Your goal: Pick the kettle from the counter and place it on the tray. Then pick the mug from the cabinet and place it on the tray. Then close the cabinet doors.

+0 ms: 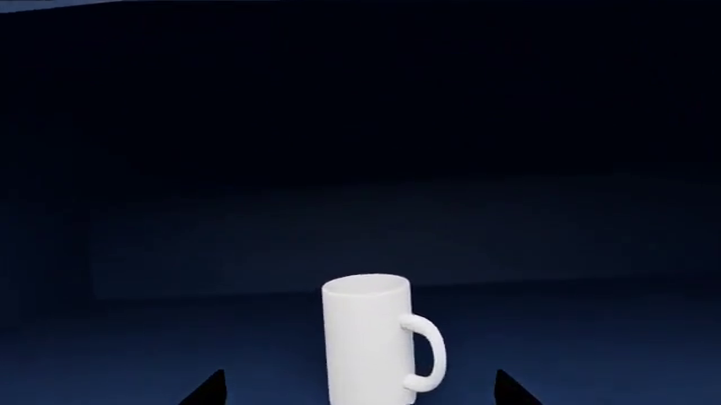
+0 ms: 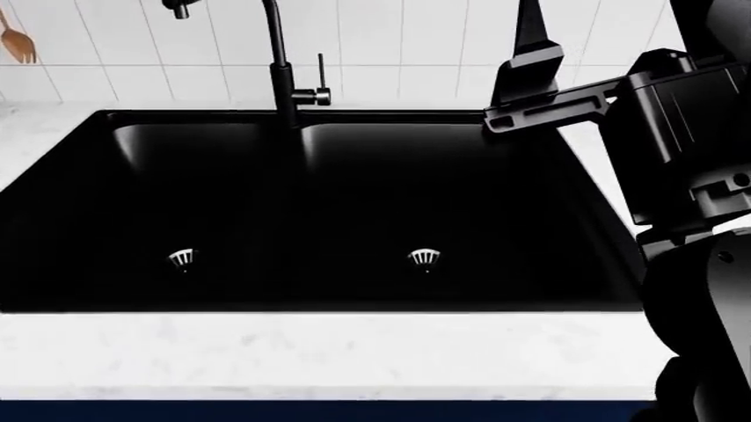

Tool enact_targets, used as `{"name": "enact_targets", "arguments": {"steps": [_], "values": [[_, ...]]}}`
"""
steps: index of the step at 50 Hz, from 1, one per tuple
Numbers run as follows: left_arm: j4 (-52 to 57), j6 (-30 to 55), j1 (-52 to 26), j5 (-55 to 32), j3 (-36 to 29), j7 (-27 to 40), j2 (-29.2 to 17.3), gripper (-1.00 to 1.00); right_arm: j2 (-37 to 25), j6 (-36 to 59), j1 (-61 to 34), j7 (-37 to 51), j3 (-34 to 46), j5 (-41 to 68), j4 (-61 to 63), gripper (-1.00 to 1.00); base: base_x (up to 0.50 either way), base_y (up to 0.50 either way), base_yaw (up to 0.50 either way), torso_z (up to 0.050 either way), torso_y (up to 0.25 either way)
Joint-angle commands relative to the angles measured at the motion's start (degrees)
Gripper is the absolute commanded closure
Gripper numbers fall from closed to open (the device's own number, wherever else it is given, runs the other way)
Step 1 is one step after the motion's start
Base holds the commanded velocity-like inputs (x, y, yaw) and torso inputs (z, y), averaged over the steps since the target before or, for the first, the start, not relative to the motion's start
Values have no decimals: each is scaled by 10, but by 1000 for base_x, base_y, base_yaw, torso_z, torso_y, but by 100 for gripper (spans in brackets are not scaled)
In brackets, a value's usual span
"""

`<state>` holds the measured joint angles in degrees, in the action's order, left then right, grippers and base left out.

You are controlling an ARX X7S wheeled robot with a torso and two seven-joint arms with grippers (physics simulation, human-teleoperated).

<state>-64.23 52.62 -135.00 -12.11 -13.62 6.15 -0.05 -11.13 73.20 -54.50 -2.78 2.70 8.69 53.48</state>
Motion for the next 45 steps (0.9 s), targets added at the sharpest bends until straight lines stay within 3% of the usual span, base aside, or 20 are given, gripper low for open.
{"name": "enact_targets", "arguments": {"steps": [1,21,45], "values": [[1,3,0,10,4,-4,0,-100,-1,5,-2,2,-1,5,4,-100,184,47,0,0,0],[-2,6,0,-1,-7,-6,0,-100,1,12,-3,10,-4,12,5,-100,181,34,0,0,1],[-29,0,0,-3,-16,3,0,-100,0,-4,9,15,-7,20,-1,-100,188,-91,0,0,0]]}}
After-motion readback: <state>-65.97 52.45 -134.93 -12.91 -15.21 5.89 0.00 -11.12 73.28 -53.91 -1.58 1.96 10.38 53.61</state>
